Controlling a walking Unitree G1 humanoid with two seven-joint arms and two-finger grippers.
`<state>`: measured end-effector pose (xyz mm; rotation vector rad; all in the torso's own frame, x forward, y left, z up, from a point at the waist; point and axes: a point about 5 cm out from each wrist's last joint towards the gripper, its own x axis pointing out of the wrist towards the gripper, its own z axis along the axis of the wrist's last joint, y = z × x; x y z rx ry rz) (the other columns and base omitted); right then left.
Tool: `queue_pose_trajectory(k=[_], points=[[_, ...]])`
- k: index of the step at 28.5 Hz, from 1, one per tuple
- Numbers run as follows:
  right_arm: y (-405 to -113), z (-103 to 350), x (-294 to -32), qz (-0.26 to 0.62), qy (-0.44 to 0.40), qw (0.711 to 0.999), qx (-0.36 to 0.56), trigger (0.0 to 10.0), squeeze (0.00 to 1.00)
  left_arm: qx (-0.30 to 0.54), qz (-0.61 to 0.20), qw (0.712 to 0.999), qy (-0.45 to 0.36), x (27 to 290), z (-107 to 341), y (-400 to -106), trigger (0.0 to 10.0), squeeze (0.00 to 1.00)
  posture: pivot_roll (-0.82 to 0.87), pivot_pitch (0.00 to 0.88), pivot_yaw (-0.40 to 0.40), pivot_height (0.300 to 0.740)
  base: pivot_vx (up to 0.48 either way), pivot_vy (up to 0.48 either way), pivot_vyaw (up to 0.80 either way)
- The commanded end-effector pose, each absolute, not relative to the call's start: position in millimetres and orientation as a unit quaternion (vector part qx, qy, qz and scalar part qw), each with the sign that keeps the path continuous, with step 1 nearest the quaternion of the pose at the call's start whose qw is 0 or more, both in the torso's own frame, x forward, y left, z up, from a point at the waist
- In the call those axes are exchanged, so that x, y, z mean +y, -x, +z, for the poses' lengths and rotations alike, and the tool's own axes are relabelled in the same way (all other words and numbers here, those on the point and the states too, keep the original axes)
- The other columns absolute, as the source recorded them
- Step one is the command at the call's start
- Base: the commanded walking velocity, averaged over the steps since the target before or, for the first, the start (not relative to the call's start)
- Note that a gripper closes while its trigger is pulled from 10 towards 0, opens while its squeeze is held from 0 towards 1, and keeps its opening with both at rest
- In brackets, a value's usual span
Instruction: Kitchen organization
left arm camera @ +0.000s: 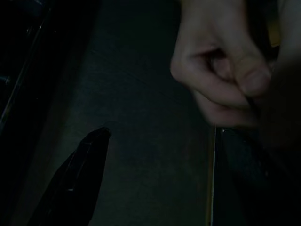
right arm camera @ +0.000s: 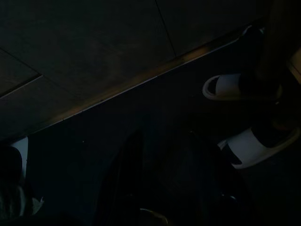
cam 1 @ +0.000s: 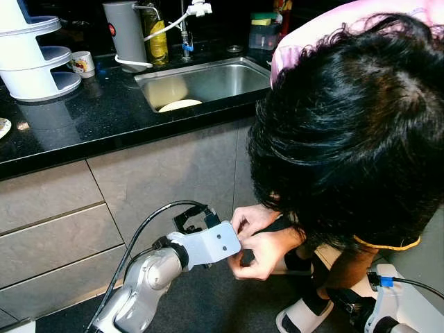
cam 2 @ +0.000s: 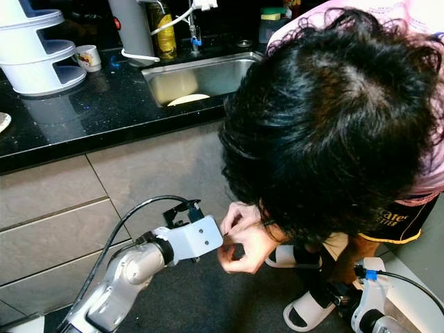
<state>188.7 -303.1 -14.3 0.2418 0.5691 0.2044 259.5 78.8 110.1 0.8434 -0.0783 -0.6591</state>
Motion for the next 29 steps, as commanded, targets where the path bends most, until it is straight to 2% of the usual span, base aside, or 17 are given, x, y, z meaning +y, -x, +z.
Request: queue_pose_trajectory(k=[1,29], points=[[-188.3,-15.7,-300.6,0.101,-0.120,0.948,0.278,10.0,0.00,-0.036,-0.317,0.856,-0.407,80.8,108.9,-258.6,10.0,0.00,-0.01,0.000,0.005,0.740,0.000,0.000,0.00],[-189.1,-15.9,-300.1,0.098,-0.120,0.948,0.277,10.0,0.00,-0.036,-0.318,0.856,-0.407,81.5,108.1,-259.4,10.0,0.00,-0.02,0.000,0.021,0.740,0.000,0.000,0.00]])
